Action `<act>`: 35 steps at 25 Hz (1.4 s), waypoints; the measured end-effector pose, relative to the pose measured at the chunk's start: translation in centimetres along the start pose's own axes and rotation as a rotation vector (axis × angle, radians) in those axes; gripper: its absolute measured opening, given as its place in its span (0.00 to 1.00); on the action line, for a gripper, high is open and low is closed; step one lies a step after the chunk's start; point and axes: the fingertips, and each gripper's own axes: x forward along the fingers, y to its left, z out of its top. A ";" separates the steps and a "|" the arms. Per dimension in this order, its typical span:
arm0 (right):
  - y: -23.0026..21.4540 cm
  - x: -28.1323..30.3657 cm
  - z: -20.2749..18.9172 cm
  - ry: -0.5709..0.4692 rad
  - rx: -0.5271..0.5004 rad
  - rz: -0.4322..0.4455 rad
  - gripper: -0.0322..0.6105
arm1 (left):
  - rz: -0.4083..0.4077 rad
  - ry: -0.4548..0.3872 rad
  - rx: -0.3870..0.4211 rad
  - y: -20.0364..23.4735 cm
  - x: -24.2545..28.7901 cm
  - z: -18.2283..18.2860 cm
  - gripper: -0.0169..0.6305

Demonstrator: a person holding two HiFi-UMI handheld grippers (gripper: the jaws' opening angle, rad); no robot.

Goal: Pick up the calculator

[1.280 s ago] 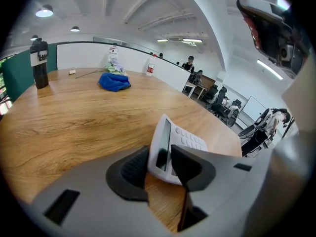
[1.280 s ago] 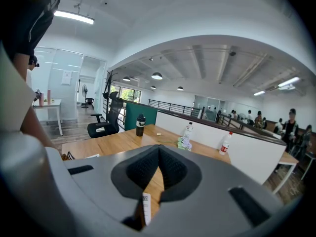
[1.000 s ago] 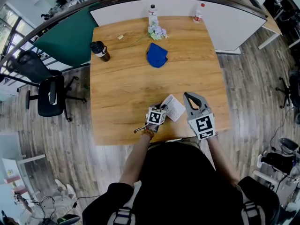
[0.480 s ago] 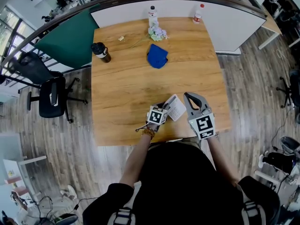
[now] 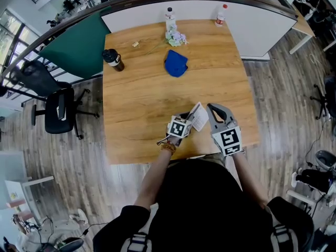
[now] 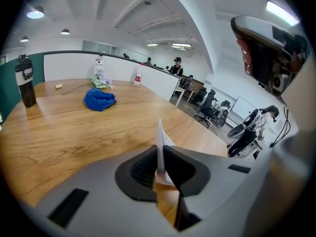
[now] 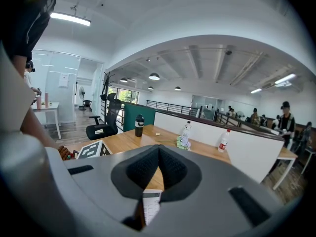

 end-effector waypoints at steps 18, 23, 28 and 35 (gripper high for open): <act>-0.9 0.0 0.5 -0.004 -0.005 -0.005 0.06 | 0.043 -0.055 -0.027 0.9 -1.6 2.7 0.11; -1.3 0.3 0.7 -0.006 -0.007 -0.008 0.06 | 0.049 -0.098 -0.047 1.3 -2.3 4.6 0.11; -1.7 0.2 0.5 0.011 -0.011 -0.018 0.06 | 0.068 -0.137 -0.056 1.7 -3.4 6.4 0.11; -2.4 0.5 1.4 -0.024 -0.039 -0.025 0.06 | 0.082 -0.212 -0.087 2.3 -5.3 9.2 0.11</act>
